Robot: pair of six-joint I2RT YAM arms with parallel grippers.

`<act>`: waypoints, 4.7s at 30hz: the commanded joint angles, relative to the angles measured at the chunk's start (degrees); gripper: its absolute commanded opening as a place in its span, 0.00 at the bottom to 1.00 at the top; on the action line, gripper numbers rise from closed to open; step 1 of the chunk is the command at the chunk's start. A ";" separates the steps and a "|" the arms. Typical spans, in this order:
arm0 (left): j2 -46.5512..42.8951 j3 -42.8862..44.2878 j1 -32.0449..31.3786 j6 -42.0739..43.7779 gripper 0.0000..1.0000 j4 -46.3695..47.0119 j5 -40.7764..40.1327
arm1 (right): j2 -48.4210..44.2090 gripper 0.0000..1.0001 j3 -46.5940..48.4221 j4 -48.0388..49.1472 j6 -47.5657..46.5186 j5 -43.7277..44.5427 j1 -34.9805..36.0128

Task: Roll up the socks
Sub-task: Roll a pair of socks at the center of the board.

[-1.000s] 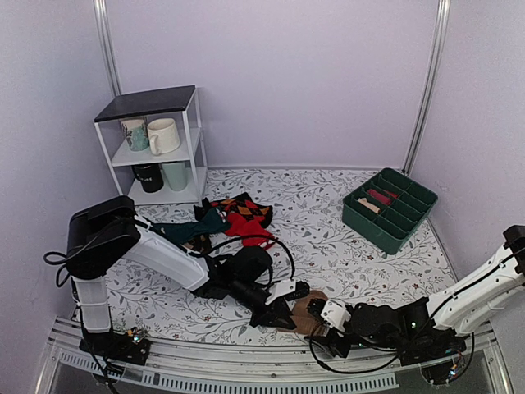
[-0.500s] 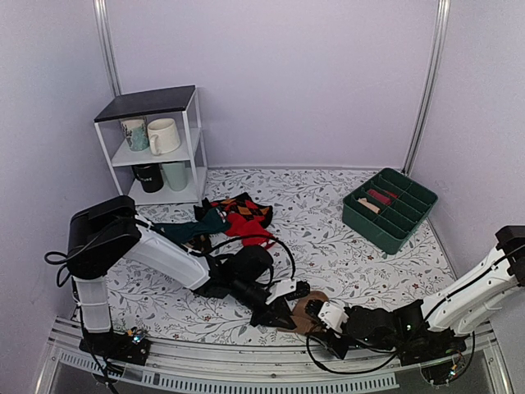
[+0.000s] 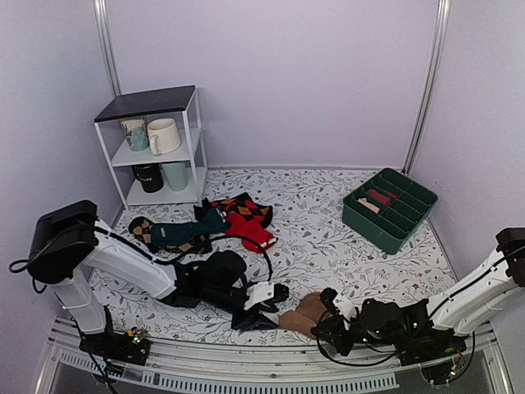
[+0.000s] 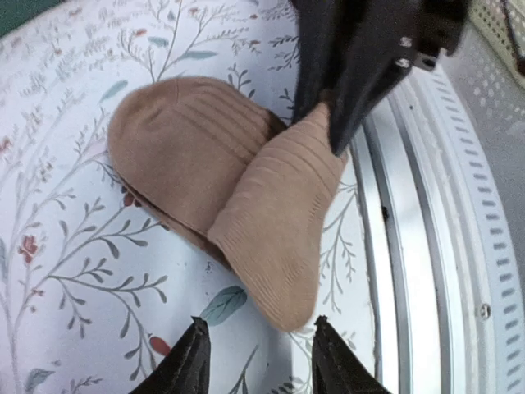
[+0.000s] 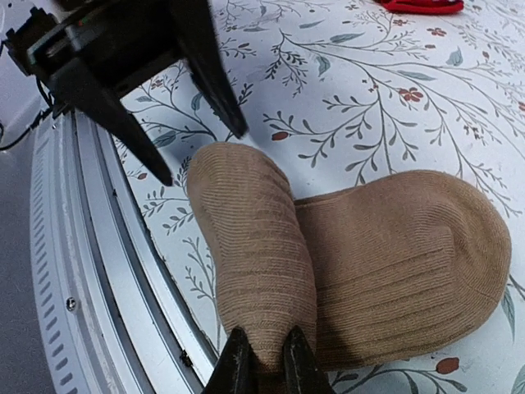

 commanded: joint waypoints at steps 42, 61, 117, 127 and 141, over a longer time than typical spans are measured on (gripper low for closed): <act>13.32 5.42 -6.68 23.75 0.40 3.19 -4.66 | 11.67 0.03 -5.58 5.81 14.95 -26.01 -12.93; 15.98 12.28 -5.39 6.67 0.00 -18.18 -1.15 | -11.81 0.46 0.19 -17.03 2.76 -9.50 -14.26; 22.61 16.83 0.09 1.75 0.00 -27.58 7.38 | -13.50 0.50 -3.03 -0.32 -12.88 1.82 -0.76; 22.83 17.17 0.16 1.91 0.00 -28.02 7.39 | -6.35 0.50 -0.32 0.99 -14.08 1.12 -2.05; 22.92 17.39 0.10 2.25 0.00 -28.30 7.34 | 2.32 0.45 0.65 0.27 -7.33 -0.35 -2.35</act>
